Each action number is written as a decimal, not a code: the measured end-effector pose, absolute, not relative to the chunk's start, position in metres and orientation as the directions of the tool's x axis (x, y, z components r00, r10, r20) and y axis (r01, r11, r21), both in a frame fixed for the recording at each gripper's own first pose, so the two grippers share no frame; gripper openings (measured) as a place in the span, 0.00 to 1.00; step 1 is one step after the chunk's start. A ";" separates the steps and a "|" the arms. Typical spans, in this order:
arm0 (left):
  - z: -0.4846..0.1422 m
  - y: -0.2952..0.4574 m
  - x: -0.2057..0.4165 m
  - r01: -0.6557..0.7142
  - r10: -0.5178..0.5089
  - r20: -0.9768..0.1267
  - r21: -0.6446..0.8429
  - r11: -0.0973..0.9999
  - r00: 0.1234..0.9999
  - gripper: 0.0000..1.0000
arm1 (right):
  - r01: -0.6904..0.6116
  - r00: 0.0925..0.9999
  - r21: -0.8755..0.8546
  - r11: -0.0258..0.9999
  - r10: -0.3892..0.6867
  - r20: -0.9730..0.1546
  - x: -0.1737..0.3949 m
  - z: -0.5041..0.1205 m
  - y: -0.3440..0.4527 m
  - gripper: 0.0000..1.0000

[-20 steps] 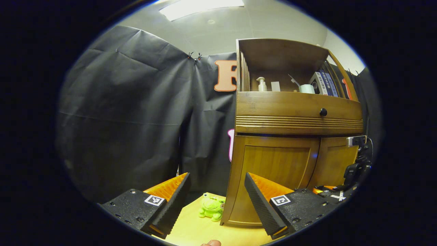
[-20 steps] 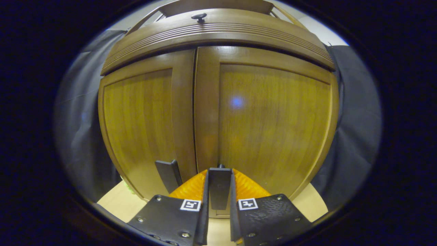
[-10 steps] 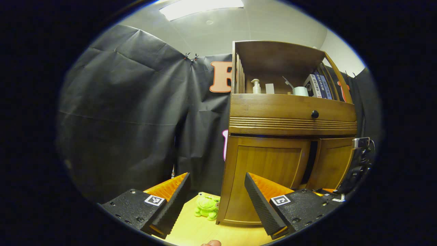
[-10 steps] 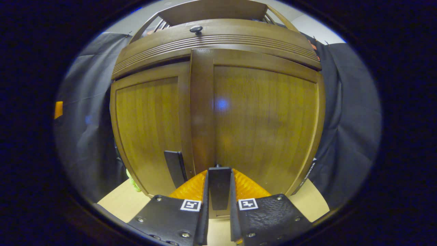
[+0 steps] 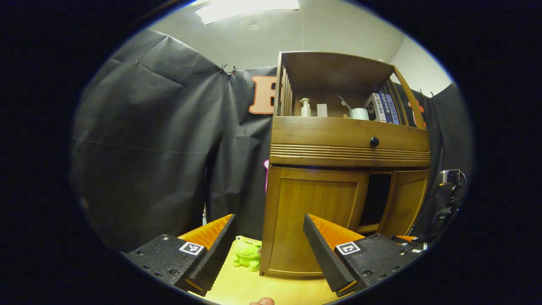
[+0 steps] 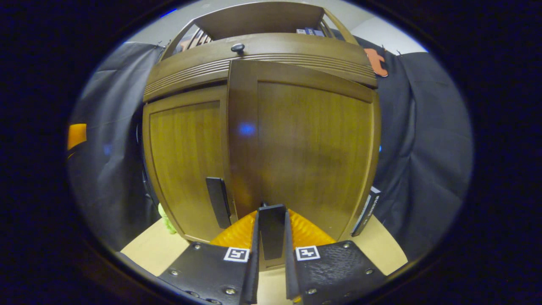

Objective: Open the right door of the double-door shoe cabinet with the right hand, and open the left door with the left hand.

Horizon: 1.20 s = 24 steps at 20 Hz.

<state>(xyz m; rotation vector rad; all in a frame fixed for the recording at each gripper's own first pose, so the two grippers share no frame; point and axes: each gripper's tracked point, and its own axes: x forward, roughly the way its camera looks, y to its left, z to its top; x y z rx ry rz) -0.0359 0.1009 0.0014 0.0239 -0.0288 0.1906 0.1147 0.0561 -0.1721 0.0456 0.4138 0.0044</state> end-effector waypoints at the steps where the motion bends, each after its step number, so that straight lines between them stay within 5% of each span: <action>1: 0.001 0.098 -0.037 -0.180 0.179 0.031 0.022 0.983 0.983 0.97 | 0.008 0.915 0.045 0.999 0.011 -0.403 0.114 -0.172 0.056 0.25; 24: -0.024 -0.025 -0.017 0.130 -0.130 -0.031 0.005 0.992 0.991 0.97 | 0.205 0.884 0.023 0.979 -0.175 -0.434 0.111 -0.159 0.022 0.24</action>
